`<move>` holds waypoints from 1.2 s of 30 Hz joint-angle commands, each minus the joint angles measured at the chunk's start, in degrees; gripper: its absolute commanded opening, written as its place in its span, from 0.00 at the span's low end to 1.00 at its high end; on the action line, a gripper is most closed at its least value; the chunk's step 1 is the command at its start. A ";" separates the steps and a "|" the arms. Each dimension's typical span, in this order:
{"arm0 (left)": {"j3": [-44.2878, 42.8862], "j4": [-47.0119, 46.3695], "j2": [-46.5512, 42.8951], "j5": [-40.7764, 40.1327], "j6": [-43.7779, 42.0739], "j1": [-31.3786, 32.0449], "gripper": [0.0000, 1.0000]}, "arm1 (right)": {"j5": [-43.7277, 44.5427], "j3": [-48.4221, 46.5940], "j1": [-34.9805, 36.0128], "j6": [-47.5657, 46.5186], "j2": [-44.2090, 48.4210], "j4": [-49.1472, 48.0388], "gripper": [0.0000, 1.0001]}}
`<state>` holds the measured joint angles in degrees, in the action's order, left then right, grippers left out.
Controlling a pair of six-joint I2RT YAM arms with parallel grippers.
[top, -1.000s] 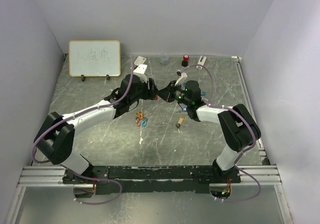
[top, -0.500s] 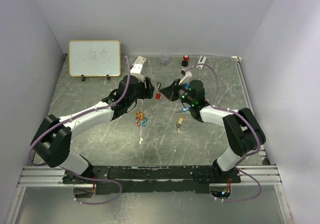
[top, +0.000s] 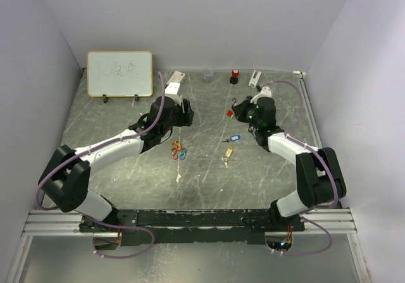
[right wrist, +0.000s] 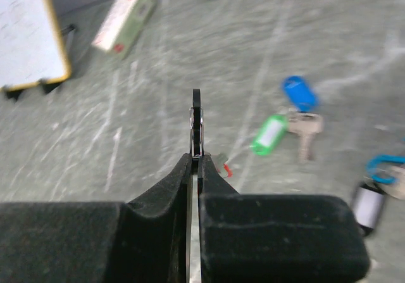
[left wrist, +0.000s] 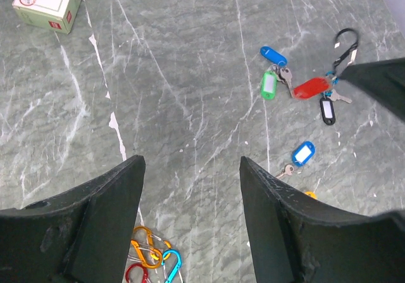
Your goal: Put the keys on the keyring
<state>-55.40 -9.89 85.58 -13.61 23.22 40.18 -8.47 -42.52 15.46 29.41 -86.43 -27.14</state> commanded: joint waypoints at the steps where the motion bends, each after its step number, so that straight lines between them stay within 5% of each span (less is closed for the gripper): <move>1: 1.38 -1.53 -1.00 -0.41 0.45 -0.05 0.71 | 11.10 1.37 -3.73 0.87 3.89 7.76 0.00; 10: 1.71 -3.34 0.82 1.36 1.84 -0.02 0.70 | 19.36 3.26 -9.32 5.06 6.48 13.31 0.00; 22: 1.44 -3.27 1.50 1.29 2.00 -0.05 0.70 | 13.90 6.63 -18.11 7.02 6.19 13.17 0.00; 36: 2.11 -3.29 0.83 0.43 1.91 -0.02 0.70 | 11.74 8.11 -19.98 8.65 4.32 13.15 0.00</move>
<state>-53.76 -11.33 86.89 -13.28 24.73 40.16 3.11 -35.24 -3.79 36.75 -82.24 -13.80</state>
